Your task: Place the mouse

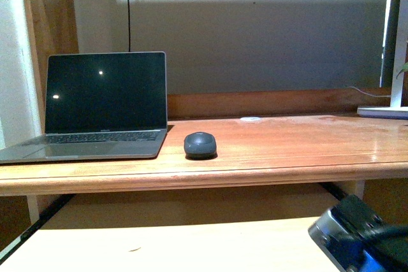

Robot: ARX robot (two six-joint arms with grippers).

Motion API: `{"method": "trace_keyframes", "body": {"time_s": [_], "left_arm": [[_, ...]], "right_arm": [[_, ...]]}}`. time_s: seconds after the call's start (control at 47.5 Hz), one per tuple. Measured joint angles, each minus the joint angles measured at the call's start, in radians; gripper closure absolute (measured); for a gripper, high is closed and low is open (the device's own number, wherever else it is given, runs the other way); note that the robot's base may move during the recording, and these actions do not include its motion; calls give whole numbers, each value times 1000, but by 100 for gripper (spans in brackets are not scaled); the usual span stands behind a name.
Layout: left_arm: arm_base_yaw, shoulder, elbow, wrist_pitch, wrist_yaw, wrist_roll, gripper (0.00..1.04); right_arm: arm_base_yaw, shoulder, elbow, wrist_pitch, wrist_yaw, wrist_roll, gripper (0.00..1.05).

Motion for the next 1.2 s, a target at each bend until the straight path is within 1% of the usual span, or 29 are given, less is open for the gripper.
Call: {"method": "trace_keyframes", "body": {"time_s": [0.169, 0.358, 0.484, 0.674, 0.8, 1.032, 1.201], "left_arm": [[0, 0, 0, 0, 0, 0, 8], [0, 0, 0, 0, 0, 0, 8], [0, 0, 0, 0, 0, 0, 8], [0, 0, 0, 0, 0, 0, 8], [0, 0, 0, 0, 0, 0, 8], [0, 0, 0, 0, 0, 0, 8], [0, 0, 0, 0, 0, 0, 8]], "right_arm": [[18, 123, 115, 27, 98, 45, 7], [45, 261, 258, 27, 190, 82, 7], [61, 363, 388, 14, 267, 122, 7], [63, 449, 508, 5, 340, 156, 7], [65, 460, 523, 1, 357, 179, 7], [55, 454, 508, 21, 353, 200, 7], [-6, 357, 425, 33, 385, 233, 7]]}}
